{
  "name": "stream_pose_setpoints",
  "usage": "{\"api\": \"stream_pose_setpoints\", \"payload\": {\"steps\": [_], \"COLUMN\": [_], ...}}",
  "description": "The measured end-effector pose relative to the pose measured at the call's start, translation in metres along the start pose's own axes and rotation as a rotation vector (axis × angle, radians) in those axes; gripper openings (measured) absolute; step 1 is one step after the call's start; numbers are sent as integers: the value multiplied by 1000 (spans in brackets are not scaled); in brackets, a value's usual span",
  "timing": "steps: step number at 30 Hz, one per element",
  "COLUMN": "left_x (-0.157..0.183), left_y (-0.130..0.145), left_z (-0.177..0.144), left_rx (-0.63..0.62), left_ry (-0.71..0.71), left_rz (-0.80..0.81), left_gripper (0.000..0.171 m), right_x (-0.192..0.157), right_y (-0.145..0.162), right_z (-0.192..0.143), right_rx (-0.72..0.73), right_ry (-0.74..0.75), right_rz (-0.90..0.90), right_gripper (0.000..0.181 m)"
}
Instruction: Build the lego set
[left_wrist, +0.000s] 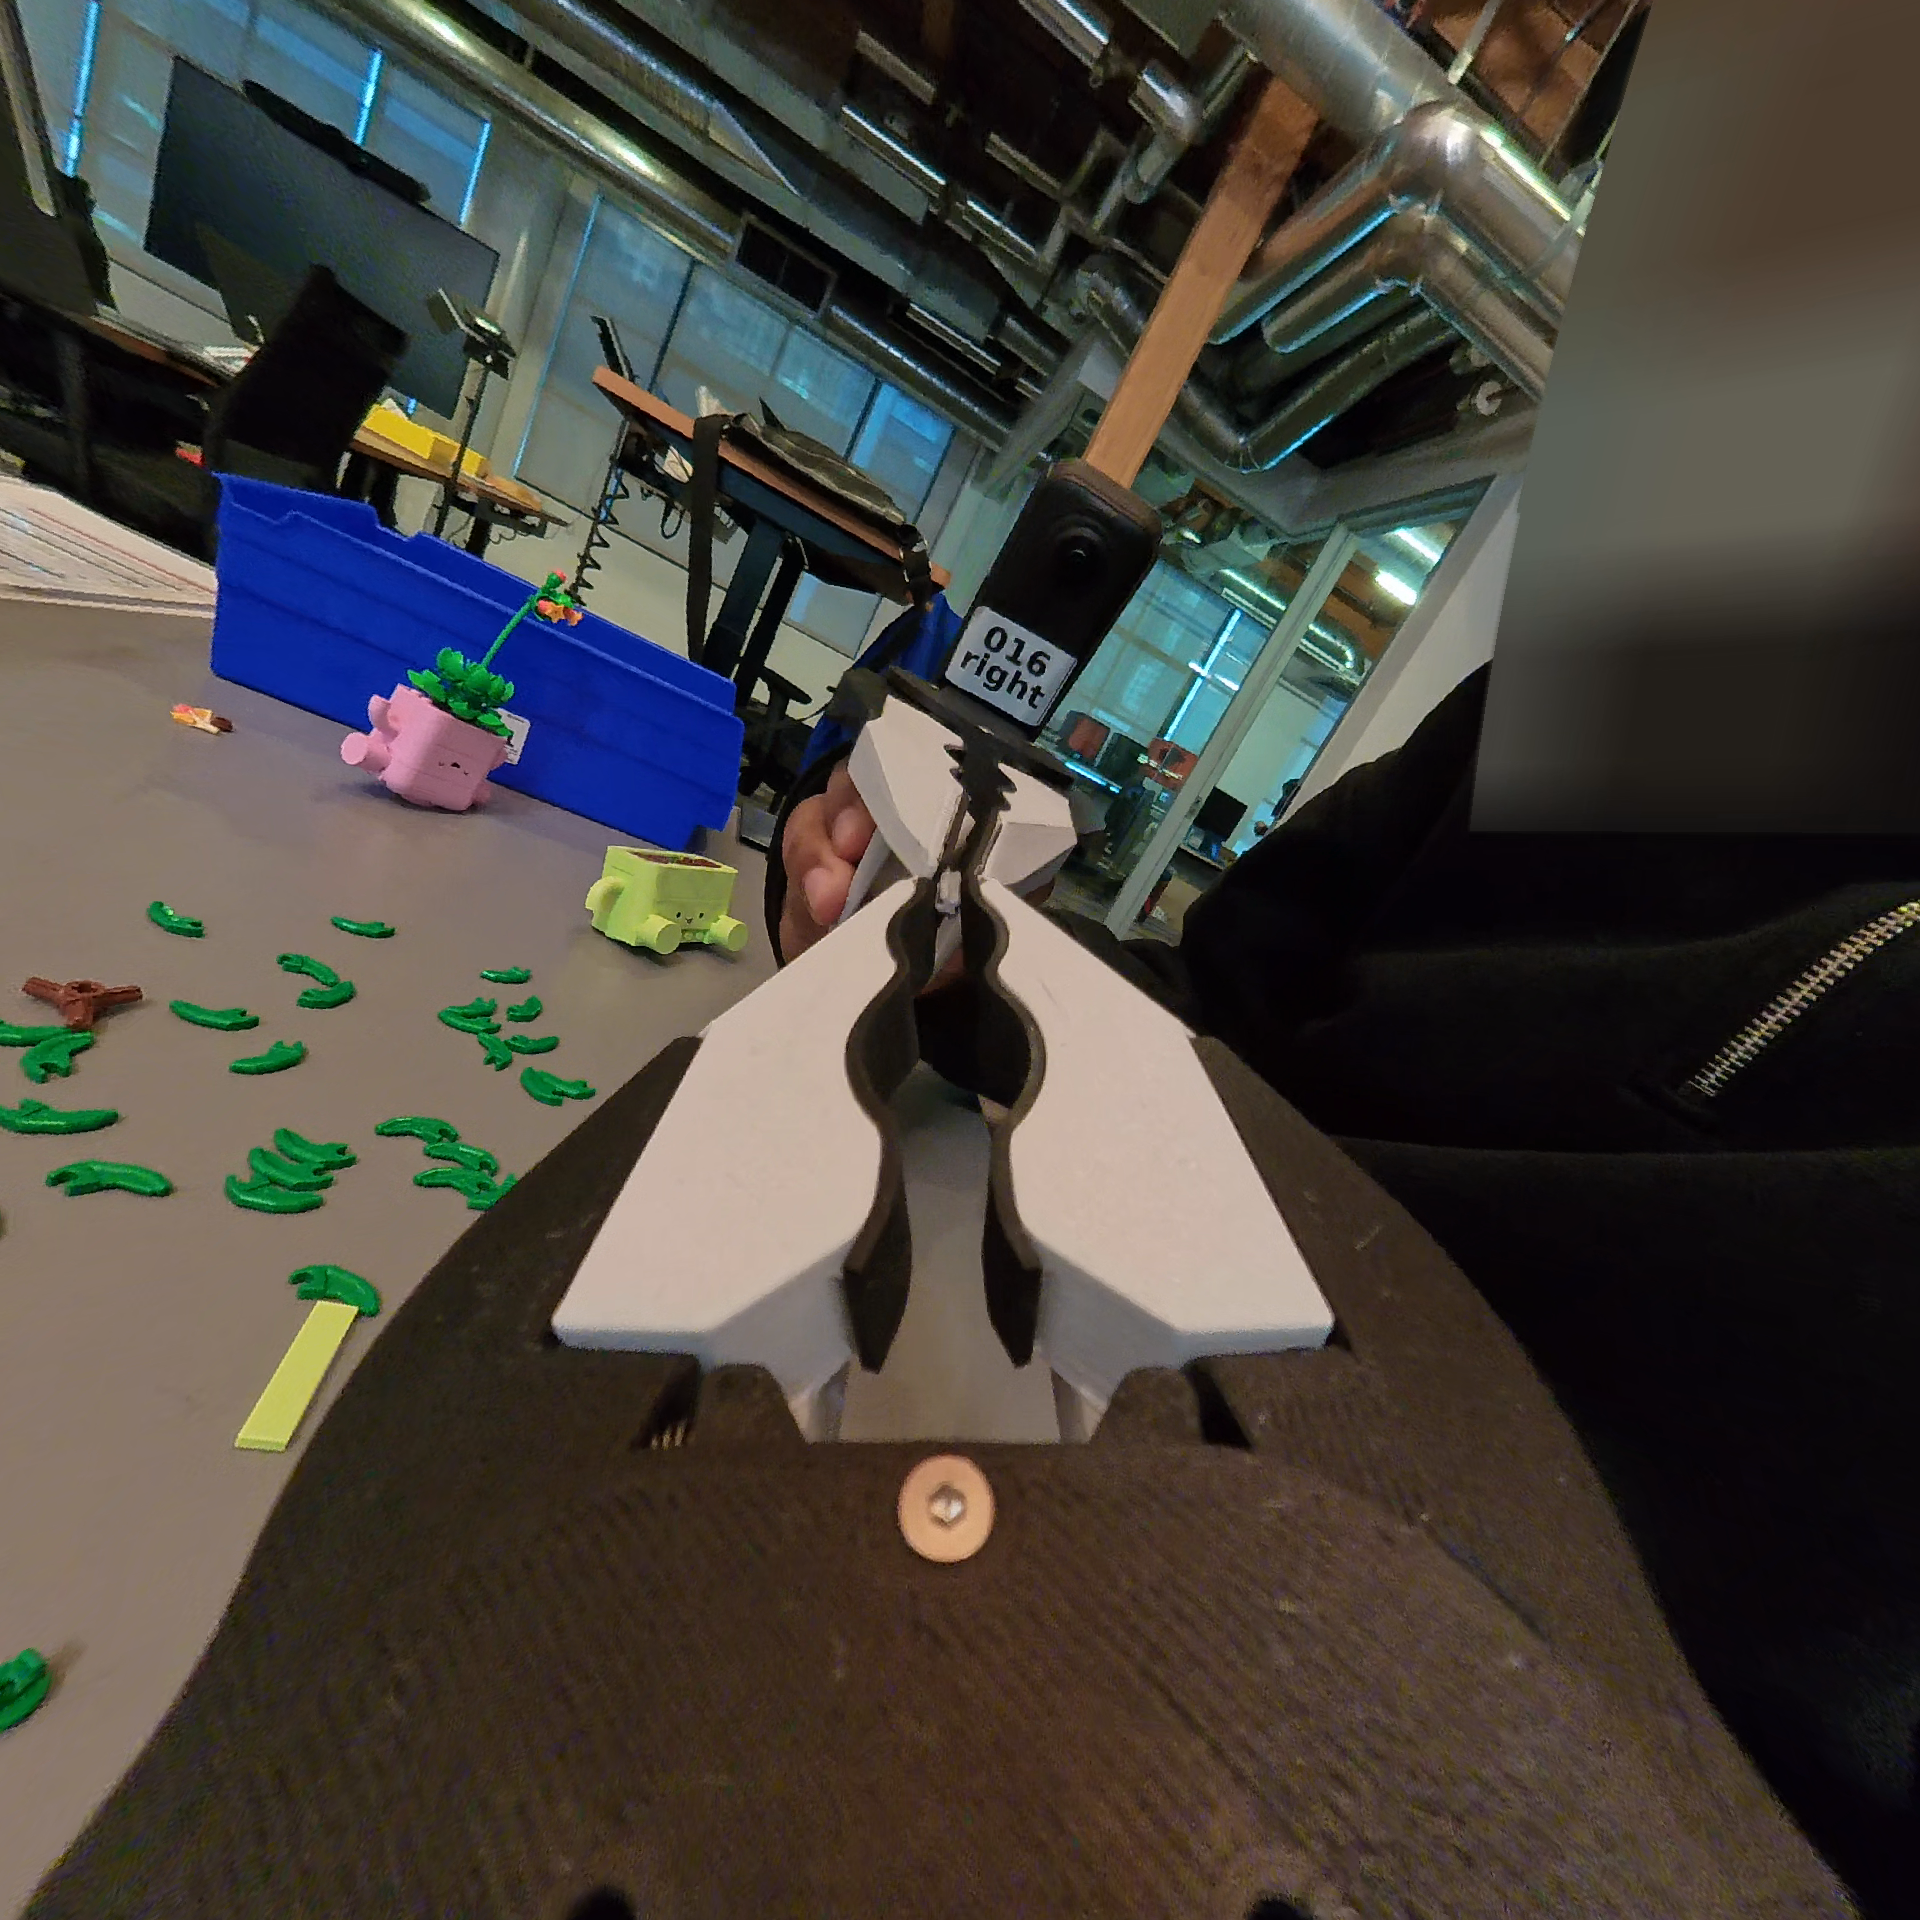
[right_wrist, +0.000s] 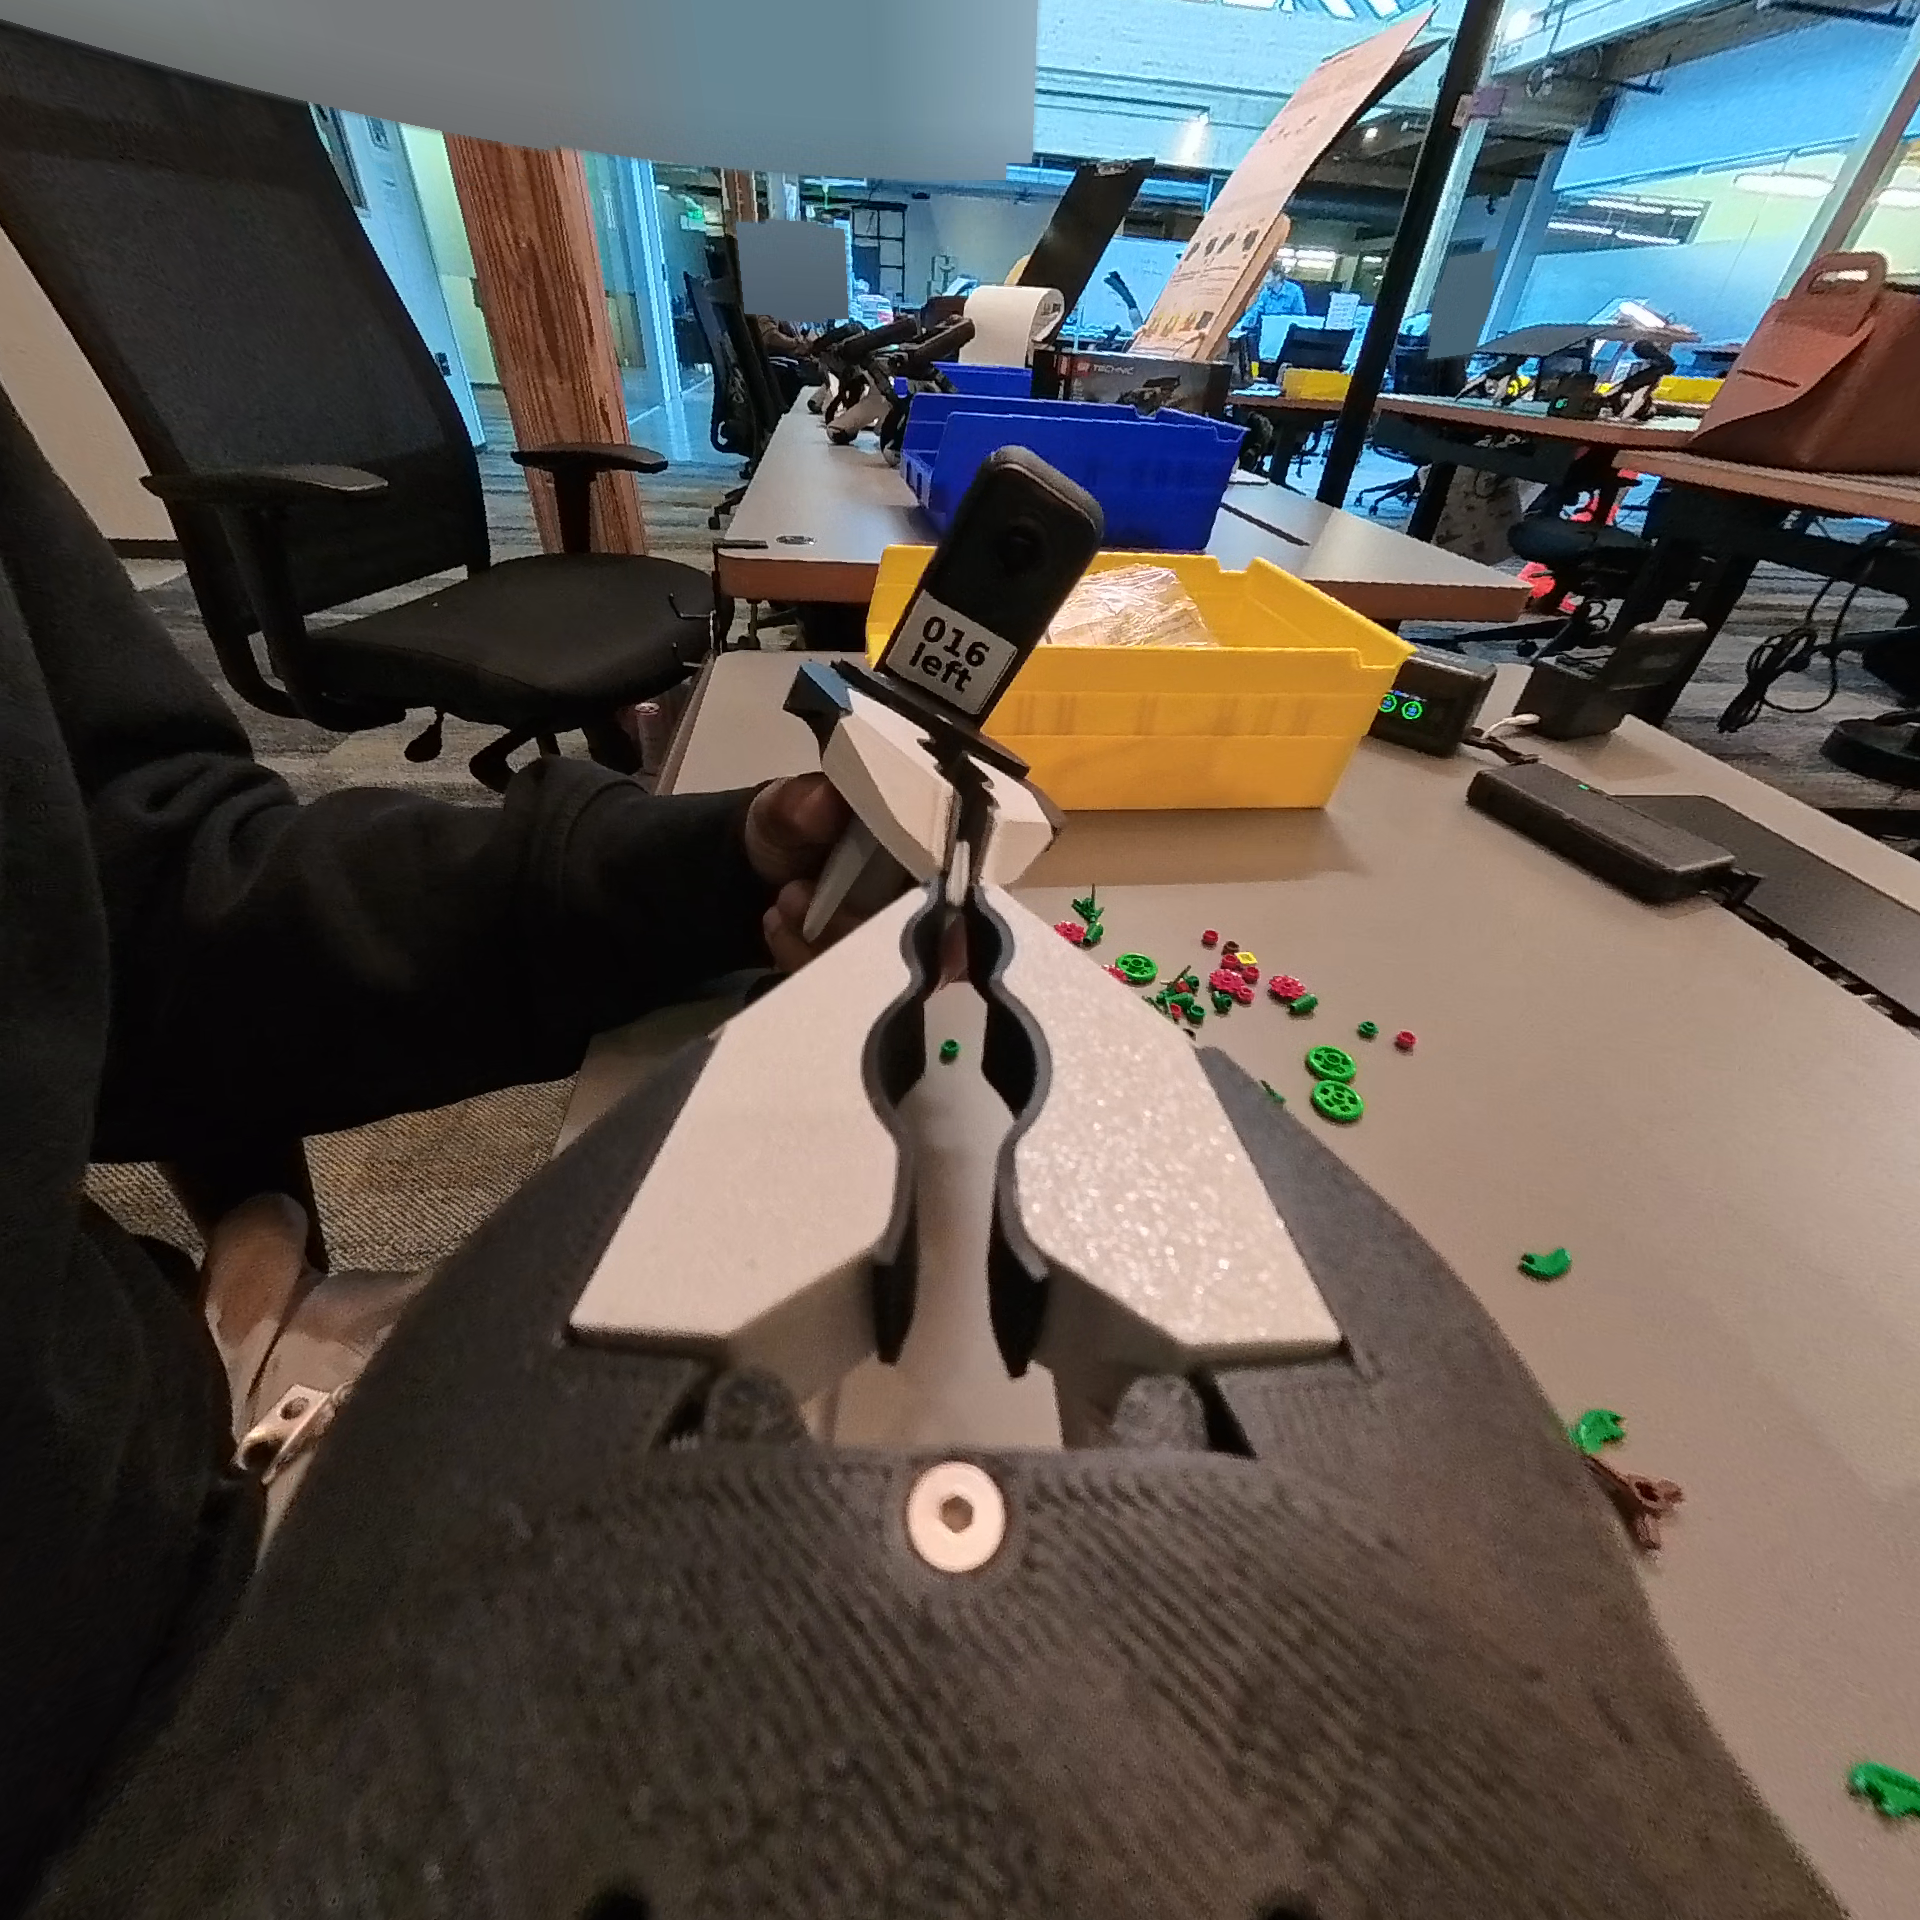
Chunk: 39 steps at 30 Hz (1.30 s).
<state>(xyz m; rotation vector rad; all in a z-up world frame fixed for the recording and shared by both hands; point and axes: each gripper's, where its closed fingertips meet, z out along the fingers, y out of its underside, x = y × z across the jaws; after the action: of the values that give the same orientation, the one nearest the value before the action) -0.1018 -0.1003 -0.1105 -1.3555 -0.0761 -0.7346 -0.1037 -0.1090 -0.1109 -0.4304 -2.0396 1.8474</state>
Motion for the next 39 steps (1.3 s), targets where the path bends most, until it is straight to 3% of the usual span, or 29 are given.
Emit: {"api": "stream_pose_setpoints", "payload": {"steps": [7, 11, 14, 16, 18, 21, 26, 34, 39], "left_x": [-3, -16, -34, -47, -50, -54, -50, -32, -36], "left_y": [-8, -32, -59, -74, -83, -89, -92, -107, -105], "left_z": [-8, -34, -69, -99, -118, -137, -140, -146, -146], "left_rx": [27, 145, 289, 353, 390, 435, 466, 540, 539], "left_ry": [-45, -178, -403, -648, -783, -877, -852, -892, -889], "left_rz": [46, 103, 204, 341, 412, 425, 405, 520, 492], "left_gripper": [1, 1, 1, 1, 2, 1, 1, 1, 1], "right_x": [7, 31, 65, 84, 99, 113, 131, 148, 152], "right_y": [-9, -9, 16, 35, 46, 70, 111, 142, 143], "right_z": [2, 3, 13, 28, 53, 96, 140, 152, 152], "right_rx": [36, 34, -119, -254, -340, -522, -683, -771, -781], "right_ry": [66, 197, 333, 360, 319, 179, 154, 255, 245], "right_rz": [13, 59, 134, 208, 286, 394, 419, 298, 259], "right_gripper": [10, 11, 18, 24, 21, 0, 12, 16, 0]}}
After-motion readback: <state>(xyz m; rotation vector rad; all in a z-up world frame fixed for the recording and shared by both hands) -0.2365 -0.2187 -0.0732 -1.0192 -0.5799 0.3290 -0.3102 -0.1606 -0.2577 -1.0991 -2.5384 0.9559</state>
